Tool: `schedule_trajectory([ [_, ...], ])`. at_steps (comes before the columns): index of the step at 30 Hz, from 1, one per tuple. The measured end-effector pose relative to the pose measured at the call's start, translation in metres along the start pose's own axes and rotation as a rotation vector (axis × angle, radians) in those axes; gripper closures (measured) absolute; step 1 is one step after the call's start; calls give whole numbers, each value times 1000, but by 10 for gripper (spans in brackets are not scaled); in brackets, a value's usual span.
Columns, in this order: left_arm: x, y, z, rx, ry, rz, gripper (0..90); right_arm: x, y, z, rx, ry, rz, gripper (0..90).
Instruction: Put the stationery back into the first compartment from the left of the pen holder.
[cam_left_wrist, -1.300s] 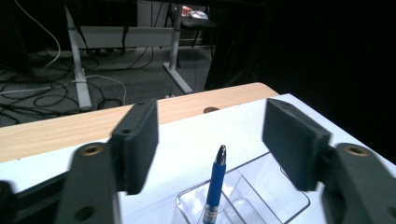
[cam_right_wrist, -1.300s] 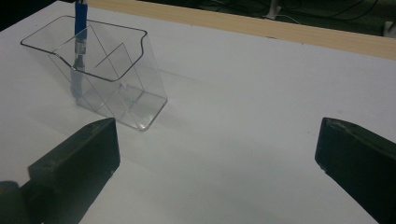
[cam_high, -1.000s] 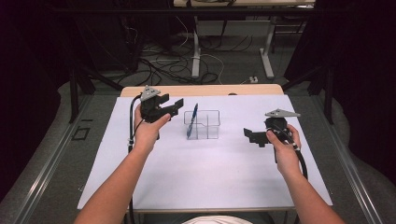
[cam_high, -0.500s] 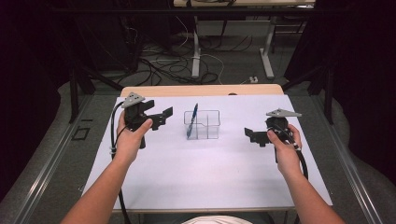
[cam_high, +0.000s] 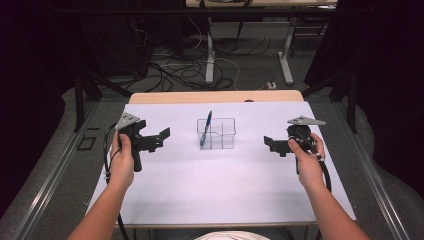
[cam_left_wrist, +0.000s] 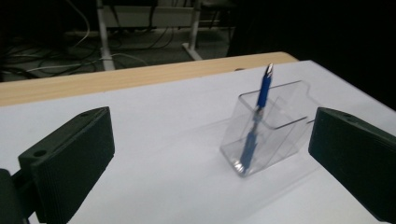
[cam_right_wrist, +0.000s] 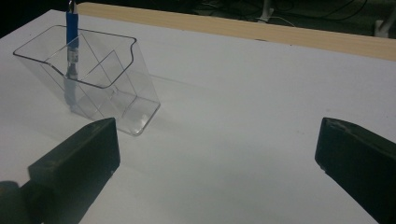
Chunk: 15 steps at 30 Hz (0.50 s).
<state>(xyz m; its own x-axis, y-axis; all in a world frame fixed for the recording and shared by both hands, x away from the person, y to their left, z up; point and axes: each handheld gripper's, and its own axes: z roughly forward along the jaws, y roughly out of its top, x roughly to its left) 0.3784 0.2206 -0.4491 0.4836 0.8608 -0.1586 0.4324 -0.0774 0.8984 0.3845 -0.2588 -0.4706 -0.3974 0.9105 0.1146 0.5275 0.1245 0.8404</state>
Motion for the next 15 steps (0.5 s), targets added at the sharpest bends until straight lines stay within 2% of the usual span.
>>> schedule_trajectory([
  [3, 7, -7, -4, -8, 19, -36, 1, -1, 0, 0, -4, -2, 8, 0],
  [6, 15, -15, -6, -3, 31, -55, 1, -3, -1, 0, -2, -10, -3, 0],
  [11, 27, -28, -8, -14, 70, -89, 1, -5, -2, 0, -2, -17, 20, 0],
  [15, 36, -39, -9, -5, 95, -112, 1, -8, -3, 1, -7, -24, 11, 0],
])
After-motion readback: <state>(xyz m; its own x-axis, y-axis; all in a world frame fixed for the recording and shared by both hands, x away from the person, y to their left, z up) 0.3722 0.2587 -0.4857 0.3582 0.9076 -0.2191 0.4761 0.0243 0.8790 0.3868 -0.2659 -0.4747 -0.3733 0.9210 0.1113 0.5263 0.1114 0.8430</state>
